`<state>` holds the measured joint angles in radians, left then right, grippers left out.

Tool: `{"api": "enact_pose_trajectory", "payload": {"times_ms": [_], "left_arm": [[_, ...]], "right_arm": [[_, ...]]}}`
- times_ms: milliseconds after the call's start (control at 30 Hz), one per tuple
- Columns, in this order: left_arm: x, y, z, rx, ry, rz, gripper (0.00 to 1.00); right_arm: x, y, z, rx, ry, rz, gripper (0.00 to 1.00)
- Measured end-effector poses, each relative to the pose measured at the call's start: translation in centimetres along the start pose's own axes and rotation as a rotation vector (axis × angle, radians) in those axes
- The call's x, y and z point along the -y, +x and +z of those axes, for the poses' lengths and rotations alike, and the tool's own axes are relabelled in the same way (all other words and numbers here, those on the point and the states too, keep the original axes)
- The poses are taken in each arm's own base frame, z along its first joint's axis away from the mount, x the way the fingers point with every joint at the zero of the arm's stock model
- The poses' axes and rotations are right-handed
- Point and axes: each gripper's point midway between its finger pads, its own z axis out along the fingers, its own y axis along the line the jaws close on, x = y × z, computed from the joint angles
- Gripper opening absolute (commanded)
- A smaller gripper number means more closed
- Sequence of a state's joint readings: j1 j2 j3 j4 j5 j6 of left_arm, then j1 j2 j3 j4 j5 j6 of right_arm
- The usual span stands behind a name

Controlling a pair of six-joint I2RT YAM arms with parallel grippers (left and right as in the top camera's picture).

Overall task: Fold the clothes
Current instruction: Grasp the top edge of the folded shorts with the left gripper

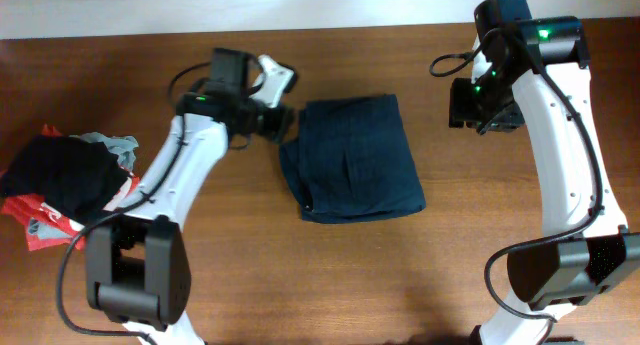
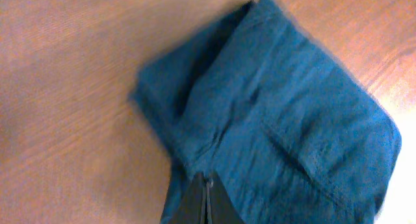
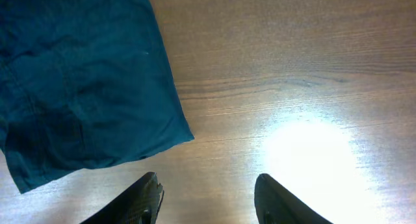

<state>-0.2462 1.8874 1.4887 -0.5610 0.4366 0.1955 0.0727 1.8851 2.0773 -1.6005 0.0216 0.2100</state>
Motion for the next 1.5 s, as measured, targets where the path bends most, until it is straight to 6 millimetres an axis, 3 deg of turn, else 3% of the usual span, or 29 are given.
{"api": "enact_pose_trajectory", "payload": {"times_ms": [133, 233, 333, 433, 533, 700, 867, 1000, 1133, 1200, 1233, 1267, 1400, 1500], "left_arm": [[3.5, -3.2, 1.5, 0.099, 0.007, 0.146, 0.0], [5.6, -3.6, 3.5, 0.111, 0.024, 0.201, 0.0], [5.0, -1.0, 7.0, 0.024, 0.005, 0.191, 0.01], [3.4, 4.4, 10.8, -0.145, -0.002, 0.135, 0.02], [3.1, 7.5, 11.8, -0.246, 0.005, 0.1, 0.04], [3.8, 10.6, 9.8, -0.416, 0.02, -0.015, 0.01], [6.3, 16.7, 5.3, -0.728, 0.046, -0.255, 0.01], [7.6, 19.4, 3.4, -0.86, 0.067, -0.345, 0.01], [7.8, 18.9, 3.1, -0.845, 0.068, -0.349, 0.01], [7.8, 17.0, 2.1, -0.776, 0.053, -0.32, 0.04], [7.8, 15.8, 1.4, -0.736, 0.041, -0.302, 0.4], [7.5, 14.6, 0.9, -0.686, 0.017, -0.276, 0.58], [6.0, 6.9, -2.1, -0.382, -0.112, -0.133, 0.7], [5.1, 4.9, -2.6, -0.307, -0.139, -0.058, 0.75]], "right_arm": [[0.0, 0.2, 0.0, -0.008, 0.002, -0.009, 0.52], [0.1, 0.3, 0.0, -0.013, 0.003, -0.012, 0.52], [0.1, 0.7, 0.0, -0.028, 0.006, -0.017, 0.52], [0.2, 0.9, 0.0, -0.035, 0.007, -0.031, 0.52], [0.2, 0.9, 0.0, -0.037, 0.007, -0.032, 0.52], [0.2, 0.9, 0.0, -0.037, 0.007, -0.037, 0.52], [0.2, 0.9, 0.0, -0.037, 0.007, -0.054, 0.52], [0.2, 0.9, 0.0, -0.038, 0.007, -0.062, 0.53], [0.2, 0.9, 0.0, -0.037, 0.007, -0.065, 0.53], [0.2, 0.9, 0.0, -0.037, 0.007, -0.066, 0.53], [0.2, 0.9, 0.0, -0.038, 0.007, -0.067, 0.53], [0.2, 0.9, 0.0, -0.038, 0.007, -0.068, 0.52], [0.2, 0.9, 0.0, -0.038, 0.007, -0.071, 0.53], [0.2, 0.9, 0.0, -0.038, 0.007, -0.073, 0.53]]}}
